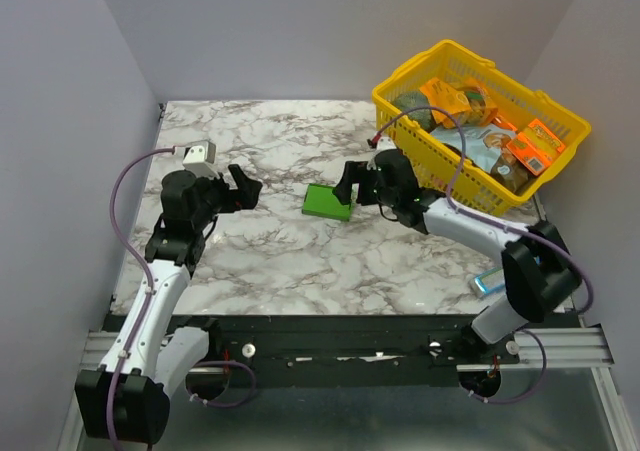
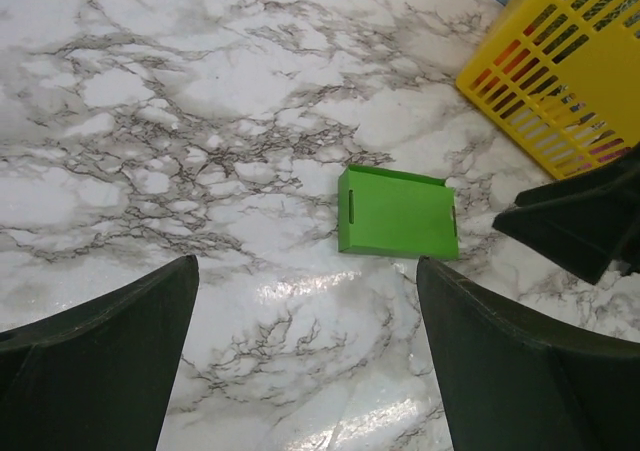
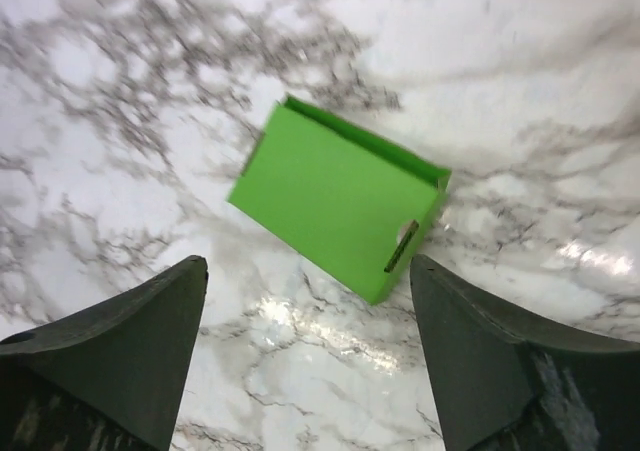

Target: Fold the paper box

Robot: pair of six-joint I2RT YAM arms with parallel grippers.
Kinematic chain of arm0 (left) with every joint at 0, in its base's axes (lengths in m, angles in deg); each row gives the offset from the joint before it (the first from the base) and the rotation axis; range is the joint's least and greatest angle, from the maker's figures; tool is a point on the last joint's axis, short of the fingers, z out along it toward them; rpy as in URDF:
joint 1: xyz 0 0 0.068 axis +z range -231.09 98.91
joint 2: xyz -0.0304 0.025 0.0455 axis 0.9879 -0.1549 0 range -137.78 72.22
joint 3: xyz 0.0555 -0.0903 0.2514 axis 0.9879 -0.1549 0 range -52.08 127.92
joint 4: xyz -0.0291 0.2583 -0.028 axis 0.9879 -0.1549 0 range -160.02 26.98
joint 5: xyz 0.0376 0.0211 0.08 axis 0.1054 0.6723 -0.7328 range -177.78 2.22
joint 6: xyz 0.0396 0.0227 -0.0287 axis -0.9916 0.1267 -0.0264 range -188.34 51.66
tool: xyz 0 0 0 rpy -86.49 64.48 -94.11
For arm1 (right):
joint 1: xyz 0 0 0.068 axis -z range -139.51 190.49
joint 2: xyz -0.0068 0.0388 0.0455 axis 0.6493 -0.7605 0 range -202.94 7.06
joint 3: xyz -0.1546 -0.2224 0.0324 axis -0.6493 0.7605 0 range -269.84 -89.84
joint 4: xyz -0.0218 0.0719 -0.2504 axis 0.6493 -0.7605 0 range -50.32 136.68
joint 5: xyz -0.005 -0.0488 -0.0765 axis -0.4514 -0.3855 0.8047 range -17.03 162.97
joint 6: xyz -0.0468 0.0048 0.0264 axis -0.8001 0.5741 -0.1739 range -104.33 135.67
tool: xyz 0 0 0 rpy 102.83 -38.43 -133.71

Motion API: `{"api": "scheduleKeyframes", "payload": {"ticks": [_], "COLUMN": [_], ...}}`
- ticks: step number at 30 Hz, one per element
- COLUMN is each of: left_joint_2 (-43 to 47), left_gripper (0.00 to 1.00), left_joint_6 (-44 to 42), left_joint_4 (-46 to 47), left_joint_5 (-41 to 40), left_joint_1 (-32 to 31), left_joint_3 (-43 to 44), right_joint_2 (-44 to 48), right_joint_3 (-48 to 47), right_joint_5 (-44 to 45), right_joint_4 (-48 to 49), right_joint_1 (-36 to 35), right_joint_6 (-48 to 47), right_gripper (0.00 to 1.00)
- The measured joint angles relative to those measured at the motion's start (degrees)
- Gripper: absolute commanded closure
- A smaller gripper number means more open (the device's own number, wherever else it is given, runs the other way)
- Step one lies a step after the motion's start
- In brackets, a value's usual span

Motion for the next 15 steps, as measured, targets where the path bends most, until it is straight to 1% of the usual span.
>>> {"api": "scheduleKeyframes", "payload": {"ticks": [2, 5, 9, 12, 15], "left_joint_2": [1.09, 2.69, 5.33, 7.19, 8.07], "left_gripper": [0.01, 0.01, 0.01, 0.01, 0.01], "left_joint_6": [-0.02, -0.39, -0.92, -1.07, -1.09], "left_joint_4": [0.39, 0.52, 0.63, 1.05, 1.20], "left_joint_5": [-0.11, -0.81, -2.29, -3.63, -4.70], "left_joint_1": [0.00, 0.00, 0.00, 0.00, 0.00], "left_joint_3": [0.00, 0.00, 0.00, 0.00, 0.00], "right_joint_2": [5.73, 15.37, 26.25, 31.15, 33.29], "right_joint_3": [0.28, 2.03, 5.05, 6.75, 7.45], "right_joint_5": [0.46, 1.05, 0.94, 0.83, 0.83], "right_joint_4": [-0.02, 0.90, 1.36, 1.20, 0.46], "right_joint_1": [0.44, 1.86, 8.15, 13.42, 15.39], "right_joint_6": [-1.79, -4.59, -8.13, -9.99, -11.45], "right_gripper": [0.04, 0.01, 0.00, 0.00, 0.00]}}
